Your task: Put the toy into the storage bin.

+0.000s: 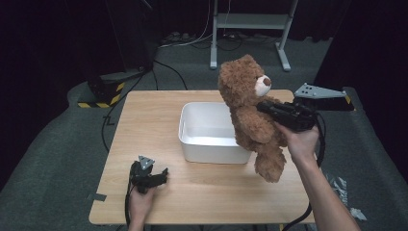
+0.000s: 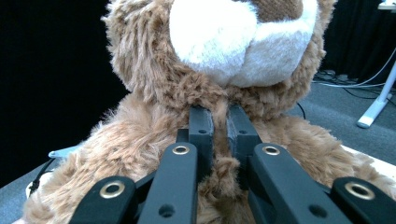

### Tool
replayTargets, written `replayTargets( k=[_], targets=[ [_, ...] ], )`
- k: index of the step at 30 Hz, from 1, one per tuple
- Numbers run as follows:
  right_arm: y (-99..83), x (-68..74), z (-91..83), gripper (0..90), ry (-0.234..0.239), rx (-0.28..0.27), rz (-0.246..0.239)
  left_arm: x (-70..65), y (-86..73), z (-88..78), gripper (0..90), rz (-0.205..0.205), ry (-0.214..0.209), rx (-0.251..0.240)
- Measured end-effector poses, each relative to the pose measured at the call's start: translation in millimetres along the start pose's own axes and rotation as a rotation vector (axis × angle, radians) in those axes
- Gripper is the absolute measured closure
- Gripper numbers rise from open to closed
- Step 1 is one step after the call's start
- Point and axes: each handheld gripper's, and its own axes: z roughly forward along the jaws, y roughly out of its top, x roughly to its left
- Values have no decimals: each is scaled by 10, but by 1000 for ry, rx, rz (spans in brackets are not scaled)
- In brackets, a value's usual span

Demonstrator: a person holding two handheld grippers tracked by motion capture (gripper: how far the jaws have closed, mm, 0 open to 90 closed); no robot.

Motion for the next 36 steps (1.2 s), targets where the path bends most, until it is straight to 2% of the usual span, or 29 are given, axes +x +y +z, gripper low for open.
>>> replayTargets(
  k=[14,18,36],
  targets=[
    [120,56,244,835,19,18,-8,2,1,-1,188,6,3,0],
    [116,47,313,835,26,9,-3,2,1,-1,193,8,1,-1],
    [114,-19,516,836,14,38,17,2,0,1,193,8,0,-3]
  ],
)
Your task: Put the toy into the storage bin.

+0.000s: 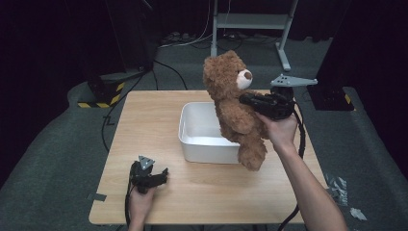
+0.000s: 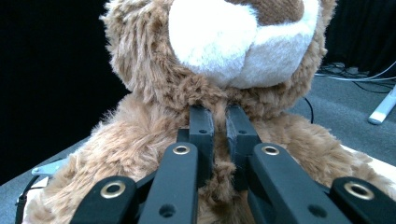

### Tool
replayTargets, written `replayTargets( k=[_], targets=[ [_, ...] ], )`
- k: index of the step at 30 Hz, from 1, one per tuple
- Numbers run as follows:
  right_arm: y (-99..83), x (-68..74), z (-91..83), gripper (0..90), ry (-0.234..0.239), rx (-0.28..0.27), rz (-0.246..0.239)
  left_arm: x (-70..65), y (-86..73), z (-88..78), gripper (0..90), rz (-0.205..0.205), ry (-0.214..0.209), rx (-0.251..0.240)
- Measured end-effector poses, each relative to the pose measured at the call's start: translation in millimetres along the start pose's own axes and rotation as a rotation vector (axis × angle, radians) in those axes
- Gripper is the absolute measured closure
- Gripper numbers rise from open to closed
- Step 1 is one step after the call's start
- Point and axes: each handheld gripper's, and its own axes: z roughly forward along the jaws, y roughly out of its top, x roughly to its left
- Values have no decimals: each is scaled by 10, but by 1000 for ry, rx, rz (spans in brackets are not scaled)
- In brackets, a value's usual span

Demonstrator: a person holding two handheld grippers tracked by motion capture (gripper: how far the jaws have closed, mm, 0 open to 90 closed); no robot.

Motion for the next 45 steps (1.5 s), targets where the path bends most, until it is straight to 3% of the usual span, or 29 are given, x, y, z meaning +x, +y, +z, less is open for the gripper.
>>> replayTargets(
  k=[12,25,45],
  targets=[
    [10,18,128,839,19,3,8,-3,8,9,193,-2,-1,-1],
    [64,42,197,840,23,12,9,0,26,23,260,-2,4,-10],
    [77,25,313,845,2,31,1,-18,50,60,223,-8,-6,-9]
  ],
)
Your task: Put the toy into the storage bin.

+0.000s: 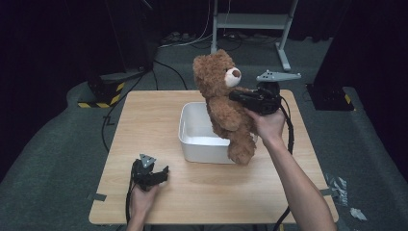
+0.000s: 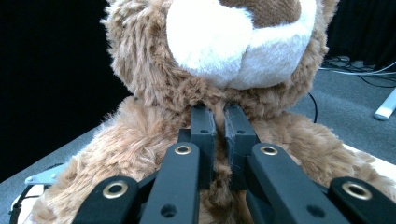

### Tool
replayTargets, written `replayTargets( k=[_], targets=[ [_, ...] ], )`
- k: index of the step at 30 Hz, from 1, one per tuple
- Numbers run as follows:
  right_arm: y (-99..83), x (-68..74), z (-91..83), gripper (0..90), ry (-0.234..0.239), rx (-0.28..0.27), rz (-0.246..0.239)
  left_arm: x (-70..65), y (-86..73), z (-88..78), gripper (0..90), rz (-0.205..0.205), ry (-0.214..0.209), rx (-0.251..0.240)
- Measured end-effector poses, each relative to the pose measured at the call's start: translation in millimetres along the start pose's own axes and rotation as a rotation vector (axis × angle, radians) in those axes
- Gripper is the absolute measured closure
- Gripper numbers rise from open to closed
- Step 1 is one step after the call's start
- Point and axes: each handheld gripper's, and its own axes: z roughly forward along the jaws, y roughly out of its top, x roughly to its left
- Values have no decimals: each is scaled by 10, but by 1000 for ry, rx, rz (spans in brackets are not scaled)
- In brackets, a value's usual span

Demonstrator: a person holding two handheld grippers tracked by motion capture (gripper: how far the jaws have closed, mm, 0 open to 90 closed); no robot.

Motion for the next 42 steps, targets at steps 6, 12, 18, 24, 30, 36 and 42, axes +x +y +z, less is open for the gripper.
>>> replayTargets(
  k=[6,12,18,24,30,36,42],
  targets=[
    [-7,-13,46,846,-4,8,5,-5,3,0,215,-2,-1,4],
    [-7,10,113,847,-10,19,-1,-5,1,4,215,-2,-4,0],
    [1,19,174,849,-10,28,1,-3,3,-1,215,3,-1,7],
    [7,4,231,850,-13,29,7,-9,1,-4,215,-1,2,7],
    [-3,-14,294,852,-19,37,18,-10,1,-3,215,-1,2,7],
    [-10,-17,351,854,-25,47,18,-11,0,-7,216,1,8,6],
    [-27,-10,411,867,-40,48,11,-14,-1,-7,216,-4,10,5]
  ],
)
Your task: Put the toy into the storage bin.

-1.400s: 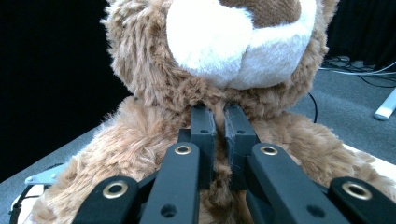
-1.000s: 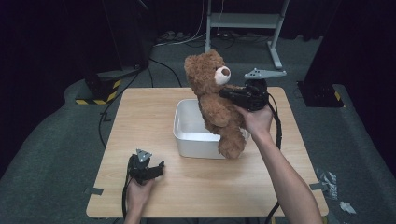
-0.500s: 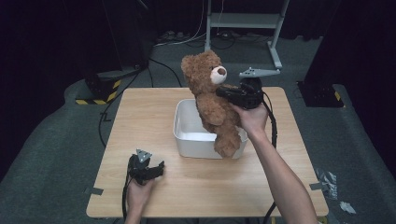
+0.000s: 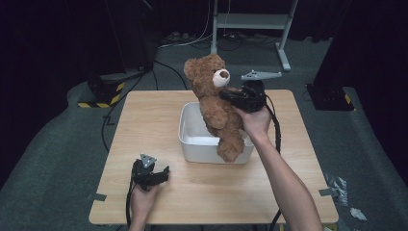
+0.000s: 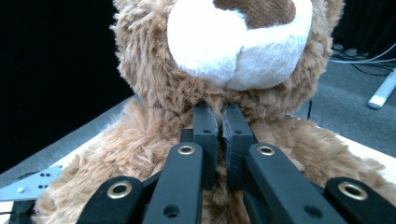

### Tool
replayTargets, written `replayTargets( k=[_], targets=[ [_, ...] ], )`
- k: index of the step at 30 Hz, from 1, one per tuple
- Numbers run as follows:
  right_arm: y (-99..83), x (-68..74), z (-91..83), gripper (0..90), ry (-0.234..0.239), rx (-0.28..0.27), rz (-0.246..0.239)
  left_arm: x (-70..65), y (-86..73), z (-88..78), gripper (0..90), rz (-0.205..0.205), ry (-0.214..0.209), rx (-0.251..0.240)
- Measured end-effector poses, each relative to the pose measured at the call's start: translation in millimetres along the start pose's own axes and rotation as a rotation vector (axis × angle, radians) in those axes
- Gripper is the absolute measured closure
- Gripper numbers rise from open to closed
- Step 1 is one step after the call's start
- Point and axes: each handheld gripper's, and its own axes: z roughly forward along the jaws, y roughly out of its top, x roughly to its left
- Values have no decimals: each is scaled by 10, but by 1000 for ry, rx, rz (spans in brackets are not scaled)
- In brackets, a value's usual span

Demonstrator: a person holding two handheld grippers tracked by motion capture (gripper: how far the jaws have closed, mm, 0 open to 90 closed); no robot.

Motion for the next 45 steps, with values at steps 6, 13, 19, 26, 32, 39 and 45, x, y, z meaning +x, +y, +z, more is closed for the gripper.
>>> replayTargets(
  k=[6,13,19,26,32,39,45],
  targets=[
    [-27,-20,97,870,-2,21,6,-1,0,0,216,-1,1,0],
    [-52,-36,179,870,0,38,18,-1,0,0,216,-1,1,0],
    [-84,-43,236,871,-1,57,20,-1,0,0,216,0,1,0],
    [-101,-60,292,875,4,66,28,-2,2,2,217,-2,4,1],
    [-142,-73,357,879,4,81,36,-2,2,2,217,-2,4,1],
    [-177,-71,419,885,12,102,43,3,4,1,216,5,6,1],
    [-200,-65,479,886,10,121,37,4,4,0,217,7,5,2]
  ],
)
